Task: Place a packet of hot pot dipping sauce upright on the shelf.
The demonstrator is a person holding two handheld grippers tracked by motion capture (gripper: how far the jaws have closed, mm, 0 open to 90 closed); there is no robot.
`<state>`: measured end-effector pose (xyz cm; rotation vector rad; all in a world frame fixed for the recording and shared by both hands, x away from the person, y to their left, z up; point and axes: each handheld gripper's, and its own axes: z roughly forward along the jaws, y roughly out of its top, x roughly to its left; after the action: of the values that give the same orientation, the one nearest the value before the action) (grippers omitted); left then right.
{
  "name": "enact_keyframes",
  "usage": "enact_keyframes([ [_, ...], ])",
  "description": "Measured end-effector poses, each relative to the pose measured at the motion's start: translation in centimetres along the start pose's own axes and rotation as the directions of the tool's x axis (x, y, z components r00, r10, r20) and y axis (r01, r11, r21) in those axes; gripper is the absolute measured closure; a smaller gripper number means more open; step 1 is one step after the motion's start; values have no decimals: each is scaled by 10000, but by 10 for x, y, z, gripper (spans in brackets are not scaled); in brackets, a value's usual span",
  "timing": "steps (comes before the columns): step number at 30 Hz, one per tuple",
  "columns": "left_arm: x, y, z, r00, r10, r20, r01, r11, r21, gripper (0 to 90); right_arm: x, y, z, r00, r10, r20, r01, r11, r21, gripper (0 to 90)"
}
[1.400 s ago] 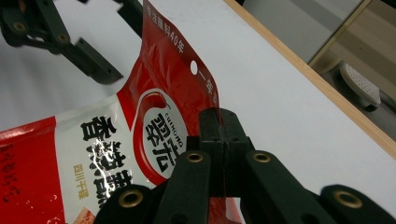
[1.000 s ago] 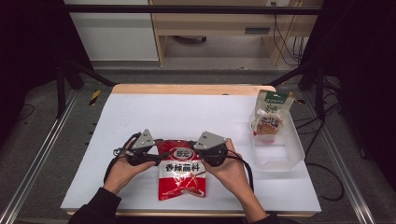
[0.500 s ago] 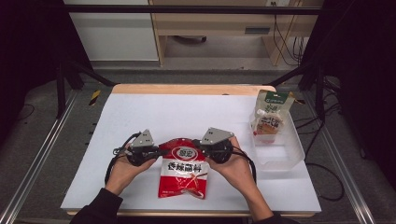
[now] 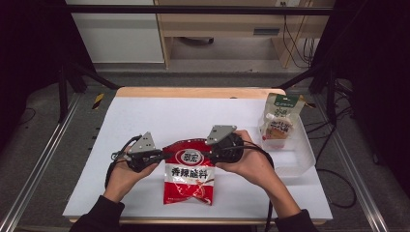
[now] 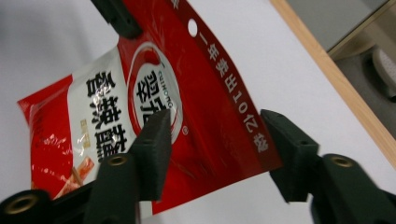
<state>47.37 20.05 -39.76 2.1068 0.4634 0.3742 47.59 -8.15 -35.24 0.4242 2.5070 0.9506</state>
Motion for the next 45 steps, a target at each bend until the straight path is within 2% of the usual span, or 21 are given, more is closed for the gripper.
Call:
enact_keyframes([
  [3, -1, 3, -5, 10000, 90, -6, -90, 9999, -134, 900, -5, 8, 1, 9994, -42, -344, 56, 9992, 404, 361],
  [7, -2, 9, -12, 9998, 201, -88, -204, 9992, -349, 900, -8, 15, 1, 9980, -53, -631, 88, 9985, 544, 336],
  [11, -3, 12, -17, 9993, 338, -143, -344, 9984, -447, 900, -9, 25, -1, 9954, -190, -943, 258, 9971, 719, 351],
  [15, -4, 14, -19, 9992, 370, -175, -379, 9978, -553, 900, -7, 32, -1, 9920, -460, -1180, 586, 9928, 1050, 453],
  [18, -5, 16, -21, 9990, 408, -189, -419, 9971, -630, 900, -6, 35, -1, 9896, -513, -1348, 688, 9893, 1290, 569],
  [19, -5, 16, -21, 9989, 434, -200, -445, 9970, -625, 900, -6, 35, -1, 9896, -513, -1348, 688, 9893, 1290, 569],
  [20, -5, 17, -22, 9988, 443, -218, -456, 9970, -631, 900, -6, 37, -1, 9878, -565, -1454, 768, 9875, 1379, 626],
  [21, -5, 17, -22, 9988, 432, -213, -445, 9969, -647, 900, -6, 37, -1, 9878, -565, -1454, 768, 9875, 1379, 626],
  [30, -4, 16, -22, 9991, 358, -230, -372, 9971, -660, 900, -6, 40, 1, 9859, -518, -1589, 795, 9817, 1730, 844],
  [37, -1, 13, -21, 9998, 99, -170, -111, 9973, -732, 894, -5, 41, 2, 9849, -421, -1680, 729, 9806, 1819, 894],
  [41, 3, 10, -24, 9996, -227, -166, 207, 9935, -1123, 792, -6, 46, -2, 9816, -580, -1820, 909, 9798, 1781, 896],
  [42, 4, 9, -24, 9993, -329, -151, 308, 9921, -1215, 661, -7, 49, -5, 9818, -586, -1804, 906, 9804, 1747, 897],
  [43, 4, 8, -24, 9990, -411, -183, 385, 9914, -1249, 661, -7, 49, -5, 9818, -586, -1804, 906, 9804, 1747, 897],
  [45, 5, 6, -25, 9984, -506, -266, 472, 9919, -1177, 574, -10, 53, -9, 9830, -630, -1725, 927, 9810, 1703, 897],
])
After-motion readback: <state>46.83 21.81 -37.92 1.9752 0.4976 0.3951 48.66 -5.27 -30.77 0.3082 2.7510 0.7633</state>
